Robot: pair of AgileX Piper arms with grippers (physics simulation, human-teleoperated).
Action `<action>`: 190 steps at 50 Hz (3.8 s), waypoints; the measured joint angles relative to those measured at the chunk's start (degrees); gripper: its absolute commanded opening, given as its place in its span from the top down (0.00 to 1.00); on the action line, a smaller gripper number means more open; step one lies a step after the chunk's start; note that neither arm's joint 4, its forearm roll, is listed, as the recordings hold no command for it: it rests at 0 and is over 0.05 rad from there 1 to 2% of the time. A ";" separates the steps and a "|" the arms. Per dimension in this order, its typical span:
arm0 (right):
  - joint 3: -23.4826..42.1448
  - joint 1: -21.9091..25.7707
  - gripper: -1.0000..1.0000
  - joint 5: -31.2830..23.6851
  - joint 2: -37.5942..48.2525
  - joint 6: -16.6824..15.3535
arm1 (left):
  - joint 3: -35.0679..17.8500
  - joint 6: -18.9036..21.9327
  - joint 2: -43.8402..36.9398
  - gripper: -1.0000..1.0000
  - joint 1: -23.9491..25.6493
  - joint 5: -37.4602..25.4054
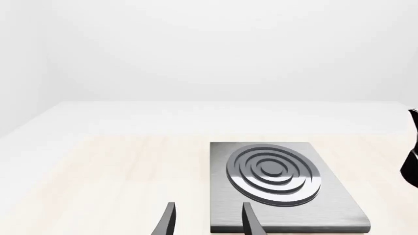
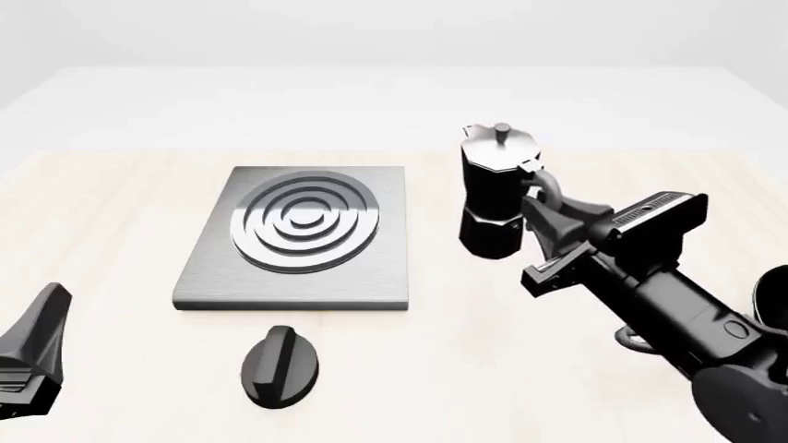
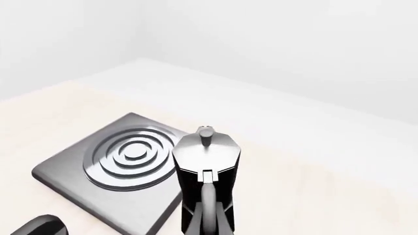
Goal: Put the moka pot on the stove.
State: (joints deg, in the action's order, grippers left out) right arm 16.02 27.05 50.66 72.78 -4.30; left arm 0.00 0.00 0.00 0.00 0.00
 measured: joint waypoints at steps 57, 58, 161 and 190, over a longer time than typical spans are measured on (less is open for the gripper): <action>10.61 3.41 1.00 -3.09 5.23 -0.05 | 0.00 0.00 0.00 0.00 0.00 0.00; 10.79 3.44 1.00 -3.06 5.41 -0.01 | 0.00 0.00 0.00 0.00 0.00 0.00; 31.71 10.69 1.00 0.84 27.87 3.02 | 0.00 0.00 0.00 0.00 0.00 0.00; 38.21 12.72 1.00 0.30 32.96 2.86 | 0.00 0.00 0.00 0.00 0.00 0.00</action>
State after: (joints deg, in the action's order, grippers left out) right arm 54.24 39.77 50.96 105.75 -1.44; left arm 0.00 0.00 0.00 0.00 0.00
